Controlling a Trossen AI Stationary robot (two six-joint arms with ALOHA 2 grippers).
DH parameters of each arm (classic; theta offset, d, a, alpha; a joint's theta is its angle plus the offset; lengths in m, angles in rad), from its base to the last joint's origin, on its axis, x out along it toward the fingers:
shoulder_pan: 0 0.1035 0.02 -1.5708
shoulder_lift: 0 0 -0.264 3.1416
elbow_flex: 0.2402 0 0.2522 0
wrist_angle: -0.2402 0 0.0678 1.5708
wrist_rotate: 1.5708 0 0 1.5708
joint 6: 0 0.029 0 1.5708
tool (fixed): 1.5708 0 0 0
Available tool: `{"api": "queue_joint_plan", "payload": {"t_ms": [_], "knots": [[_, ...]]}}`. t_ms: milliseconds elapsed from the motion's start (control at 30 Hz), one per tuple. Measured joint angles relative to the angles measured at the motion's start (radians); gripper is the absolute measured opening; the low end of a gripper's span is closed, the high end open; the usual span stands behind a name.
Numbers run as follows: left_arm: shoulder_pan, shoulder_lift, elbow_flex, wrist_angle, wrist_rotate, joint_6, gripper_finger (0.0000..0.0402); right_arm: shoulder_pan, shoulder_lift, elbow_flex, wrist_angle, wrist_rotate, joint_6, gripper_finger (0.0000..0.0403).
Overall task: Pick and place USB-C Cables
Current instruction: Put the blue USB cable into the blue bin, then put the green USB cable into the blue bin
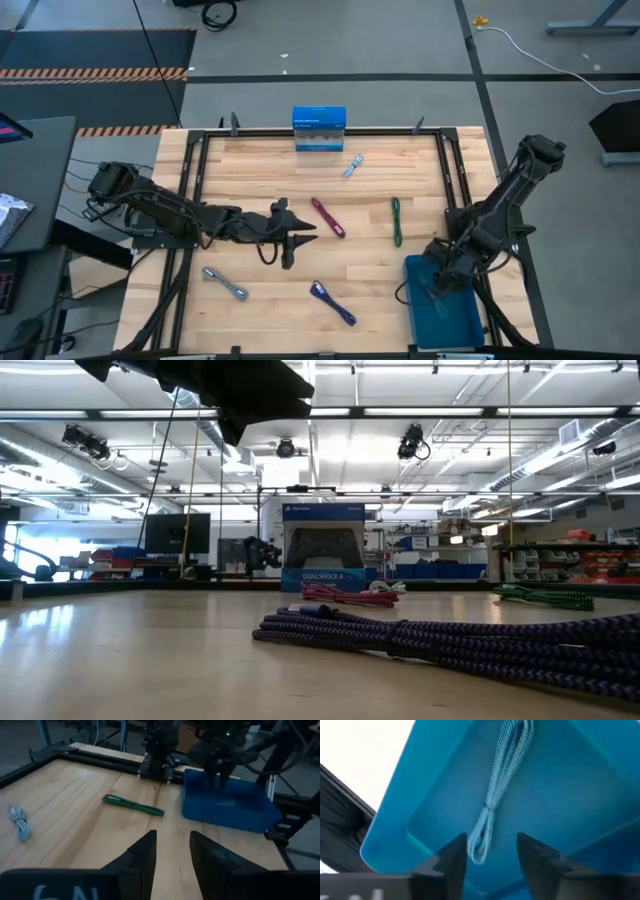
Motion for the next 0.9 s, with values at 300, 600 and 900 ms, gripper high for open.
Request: {"api": "queue_joint_plan", "payload": {"t_ms": [300, 600, 900], "knots": [[-0.02, 0.006, 0.0, 0.053, -0.011, -0.022, 0.0126, -0.016, -0.031, 0.16, -0.126, 0.078, -0.055, 0.0221], [-0.044, 0.008, 0.0, 0.082, -0.011, 0.081, 0.0126, -0.125, -0.035, 0.278, -0.18, 0.495, -0.396, 0.0209], [-0.047, 0.008, 0.0, 0.082, -0.013, 0.144, 0.0126, -0.328, -0.033, 0.274, -0.164, 0.621, -0.656, 0.0208]]}}
